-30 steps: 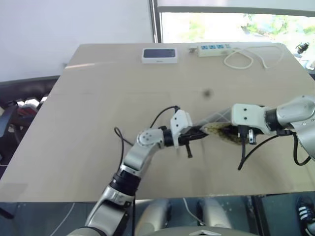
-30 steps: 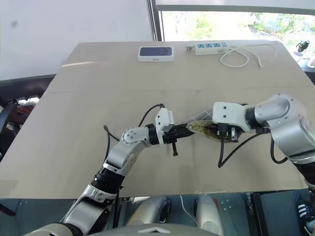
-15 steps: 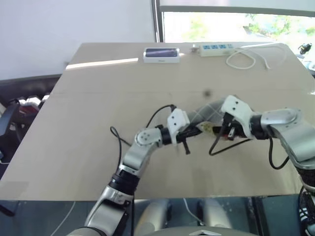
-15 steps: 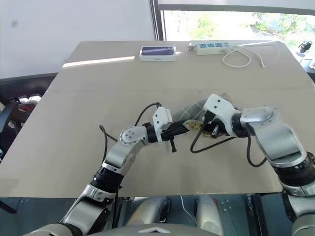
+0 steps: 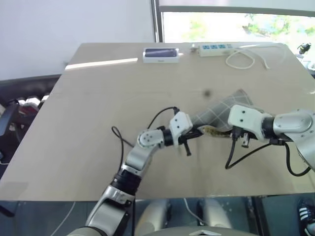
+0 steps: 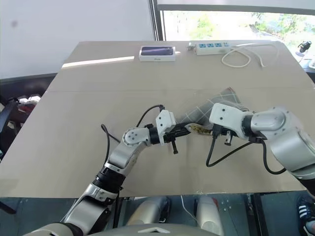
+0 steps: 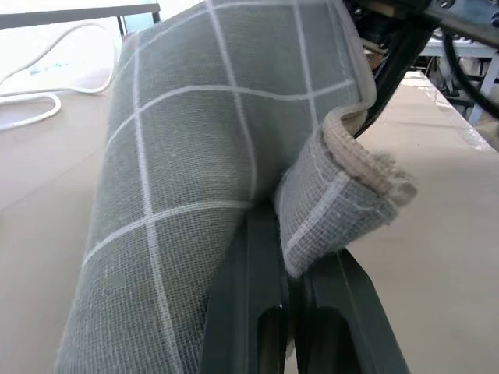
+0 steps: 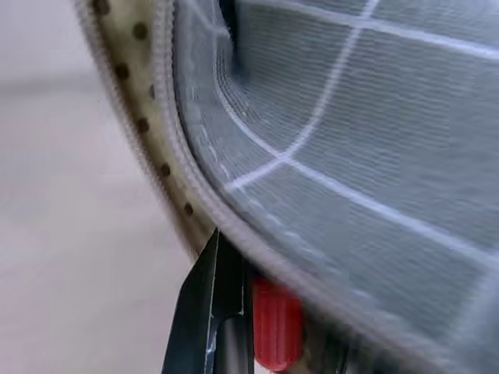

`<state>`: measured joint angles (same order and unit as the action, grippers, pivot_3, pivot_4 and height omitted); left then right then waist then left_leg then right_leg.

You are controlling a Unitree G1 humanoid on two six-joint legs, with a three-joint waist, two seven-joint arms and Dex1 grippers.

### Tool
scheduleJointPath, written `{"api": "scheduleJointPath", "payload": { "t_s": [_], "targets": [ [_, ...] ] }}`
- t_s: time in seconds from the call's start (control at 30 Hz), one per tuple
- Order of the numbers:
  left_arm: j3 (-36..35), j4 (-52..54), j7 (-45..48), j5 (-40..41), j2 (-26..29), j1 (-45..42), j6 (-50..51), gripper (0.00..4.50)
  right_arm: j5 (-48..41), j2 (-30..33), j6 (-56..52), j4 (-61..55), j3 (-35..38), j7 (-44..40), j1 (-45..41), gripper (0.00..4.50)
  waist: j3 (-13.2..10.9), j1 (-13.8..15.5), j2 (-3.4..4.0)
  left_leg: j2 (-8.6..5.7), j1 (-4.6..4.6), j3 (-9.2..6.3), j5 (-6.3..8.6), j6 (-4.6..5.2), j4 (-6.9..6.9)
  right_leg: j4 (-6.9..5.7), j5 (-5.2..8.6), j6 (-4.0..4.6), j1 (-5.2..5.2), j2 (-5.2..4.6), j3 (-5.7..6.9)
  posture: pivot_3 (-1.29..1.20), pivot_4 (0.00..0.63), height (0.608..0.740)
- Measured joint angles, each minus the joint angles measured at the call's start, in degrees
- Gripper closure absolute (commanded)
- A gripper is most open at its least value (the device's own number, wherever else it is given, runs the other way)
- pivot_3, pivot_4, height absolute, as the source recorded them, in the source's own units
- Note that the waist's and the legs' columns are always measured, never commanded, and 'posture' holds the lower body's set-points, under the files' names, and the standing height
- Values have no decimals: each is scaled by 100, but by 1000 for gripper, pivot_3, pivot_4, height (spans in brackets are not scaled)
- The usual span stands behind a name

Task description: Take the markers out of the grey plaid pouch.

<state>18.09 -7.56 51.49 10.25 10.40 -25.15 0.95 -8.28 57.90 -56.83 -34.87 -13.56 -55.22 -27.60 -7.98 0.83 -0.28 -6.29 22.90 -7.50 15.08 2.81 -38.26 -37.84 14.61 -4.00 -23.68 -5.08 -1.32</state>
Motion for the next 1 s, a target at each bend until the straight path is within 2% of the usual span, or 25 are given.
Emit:
{"api": "scheduleJointPath", "payload": {
  "t_s": [0.17,0.33,0.6,1.0],
  "targets": [
    [-106,-70,-153,-45,-32,-103,-62,4500,-654,-1556,-1359,258,865,602,-9,4182,-3,-5,-1,8,-5,1,0,-1,0,-13,0,1,-1,6,-14,0,150,740],
    [-141,-184,-181,-121,-59,-118,-140,4500,-1133,-2270,-2452,455,1441,1026,-180,4182,-4,3,-2,-4,0,-1,0,0,-3,-5,0,1,0,-2,-10,0,150,740],
    [-154,-436,-317,-216,-154,-134,-184,4500,-1686,-2306,-3509,828,1549,1438,-509,4182,-4,-5,-2,-4,0,-3,0,0,-1,-6,0,1,-1,-2,-6,0,150,740],
    [-272,-925,-522,-305,-157,-414,-581,4500,-3433,-1489,-3532,985,2122,1625,-240,4182,-5,-5,-2,-4,0,-1,0,1,-1,-6,0,1,-1,-3,-5,0,150,740]
  ]
}}
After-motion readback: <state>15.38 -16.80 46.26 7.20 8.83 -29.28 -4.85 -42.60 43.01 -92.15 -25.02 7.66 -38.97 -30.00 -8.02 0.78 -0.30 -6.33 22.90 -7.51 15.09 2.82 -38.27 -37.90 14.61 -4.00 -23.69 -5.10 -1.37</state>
